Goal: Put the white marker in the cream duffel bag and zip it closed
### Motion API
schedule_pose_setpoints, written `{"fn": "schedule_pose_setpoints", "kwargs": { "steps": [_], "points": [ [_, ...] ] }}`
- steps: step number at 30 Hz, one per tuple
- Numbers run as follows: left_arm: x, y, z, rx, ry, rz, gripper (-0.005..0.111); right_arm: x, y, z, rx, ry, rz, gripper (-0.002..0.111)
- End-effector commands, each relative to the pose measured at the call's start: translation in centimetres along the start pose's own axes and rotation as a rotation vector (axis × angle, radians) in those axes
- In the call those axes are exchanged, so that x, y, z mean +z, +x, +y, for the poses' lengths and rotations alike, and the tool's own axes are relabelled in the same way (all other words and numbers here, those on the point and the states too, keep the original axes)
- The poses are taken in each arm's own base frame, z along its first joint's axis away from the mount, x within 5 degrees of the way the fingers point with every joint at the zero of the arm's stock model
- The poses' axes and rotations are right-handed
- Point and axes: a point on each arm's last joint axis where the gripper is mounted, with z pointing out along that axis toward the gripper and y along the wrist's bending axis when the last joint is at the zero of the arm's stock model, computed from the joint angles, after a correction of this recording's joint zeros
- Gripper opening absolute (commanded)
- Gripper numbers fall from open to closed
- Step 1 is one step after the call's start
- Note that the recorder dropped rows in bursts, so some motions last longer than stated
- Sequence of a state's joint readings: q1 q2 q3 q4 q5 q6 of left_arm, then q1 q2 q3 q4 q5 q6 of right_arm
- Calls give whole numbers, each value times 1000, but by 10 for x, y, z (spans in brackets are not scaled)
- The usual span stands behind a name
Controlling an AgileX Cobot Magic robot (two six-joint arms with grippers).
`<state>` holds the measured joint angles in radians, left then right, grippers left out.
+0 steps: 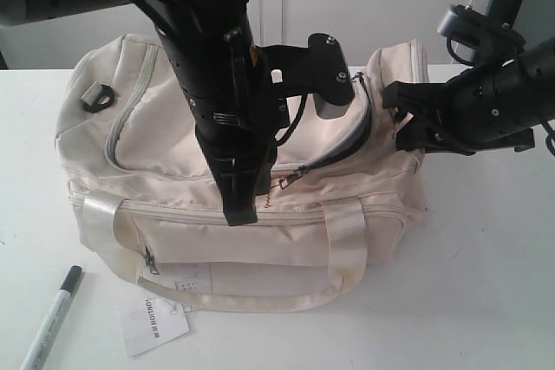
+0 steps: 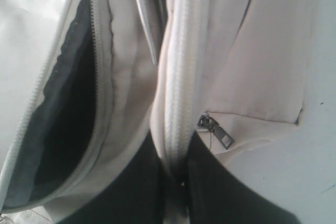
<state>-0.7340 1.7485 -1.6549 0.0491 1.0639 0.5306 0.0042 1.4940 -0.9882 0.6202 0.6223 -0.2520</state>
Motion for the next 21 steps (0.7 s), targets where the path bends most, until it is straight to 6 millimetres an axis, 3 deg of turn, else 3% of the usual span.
{"fn": "schedule_pose_setpoints", "kwargs": {
  "steps": [1,21],
  "points": [
    [-6,5,-7,0,42,40,0,1,-4,-5,-33,35,-49,0],
    [-12,9,-8,-28,27,60,0,0,-4,-4,-34,31,-39,0]
  ]
}}
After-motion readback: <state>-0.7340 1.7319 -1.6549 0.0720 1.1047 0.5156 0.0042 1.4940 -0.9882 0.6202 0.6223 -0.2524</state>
